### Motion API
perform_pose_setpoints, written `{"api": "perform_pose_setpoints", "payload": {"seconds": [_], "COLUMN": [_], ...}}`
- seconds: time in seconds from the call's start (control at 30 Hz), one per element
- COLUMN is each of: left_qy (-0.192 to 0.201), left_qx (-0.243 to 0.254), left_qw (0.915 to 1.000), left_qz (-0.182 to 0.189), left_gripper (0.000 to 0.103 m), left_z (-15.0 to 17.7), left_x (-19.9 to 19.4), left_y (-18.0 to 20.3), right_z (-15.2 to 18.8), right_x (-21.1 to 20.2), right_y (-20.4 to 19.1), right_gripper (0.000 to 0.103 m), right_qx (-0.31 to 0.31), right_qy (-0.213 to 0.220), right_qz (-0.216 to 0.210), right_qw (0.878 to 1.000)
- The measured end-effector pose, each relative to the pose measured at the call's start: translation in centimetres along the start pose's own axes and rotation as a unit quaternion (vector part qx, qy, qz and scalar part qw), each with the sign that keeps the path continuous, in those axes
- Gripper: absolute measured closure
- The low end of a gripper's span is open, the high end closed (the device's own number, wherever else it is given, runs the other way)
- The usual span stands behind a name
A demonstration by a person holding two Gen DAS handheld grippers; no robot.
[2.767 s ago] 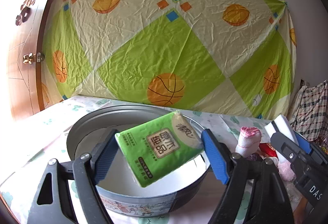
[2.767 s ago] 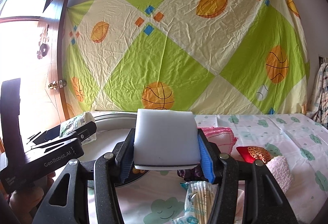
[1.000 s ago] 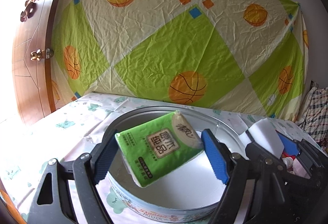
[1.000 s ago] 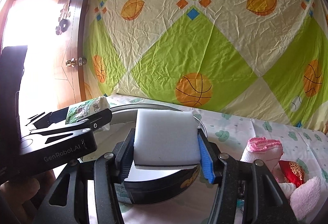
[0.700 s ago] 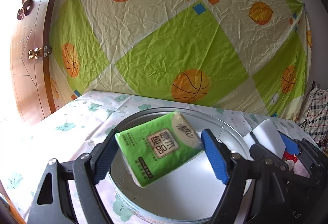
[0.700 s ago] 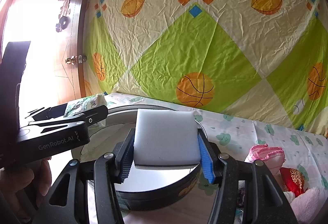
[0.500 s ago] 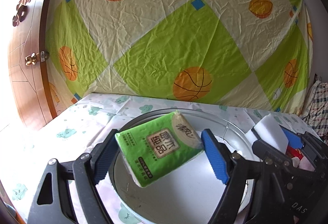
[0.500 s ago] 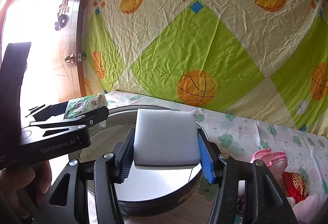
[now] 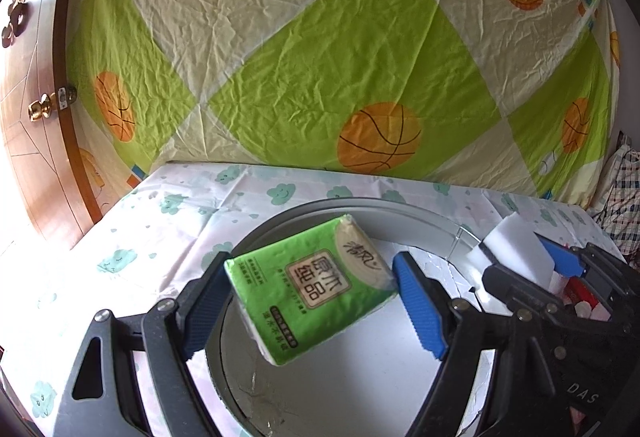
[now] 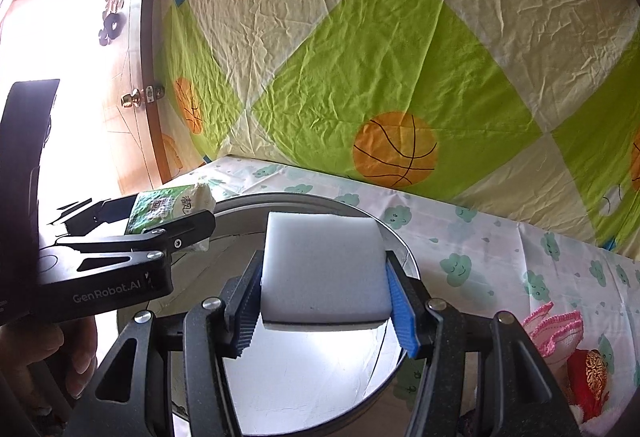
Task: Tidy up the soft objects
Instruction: 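Open the right tool to drop the sponge into the tin while the left tool drops the tissue pack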
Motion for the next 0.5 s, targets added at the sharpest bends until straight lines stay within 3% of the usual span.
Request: {"api": "perform_pose_setpoints", "payload": {"seconds": [0.2, 0.5], "left_qy": [-0.033, -0.126], "left_qx": [0.004, 0.020], "left_qw": [0.9994, 0.9918], "left_qz": [0.004, 0.004], "left_gripper": [0.021, 0.021], "left_z": [-1.1, -1.4], "left_x": [1.5, 6.0], "left_y": [-0.1, -0.2], "right_z": [-1.1, -0.8], "right_x": [2.7, 7.6], "right_y": [0.7, 1.5], "right_gripper": [0.045, 0.045], "right_qx": [0.011, 0.005], "right_qy": [-0.047, -0.129], "right_qz": [-0.019, -0.011], "right_qw": [0.999, 0.992]}}
Point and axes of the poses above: each gripper's, at about its wrist camera, not at the fingertips, and x roughly the way its jaws point, y to its right, z to its underside, the point moved 7 cm from there along x, roughly the way its jaws point, and after that the axes turned 8 degrees about -y, right-handed, at the moved point
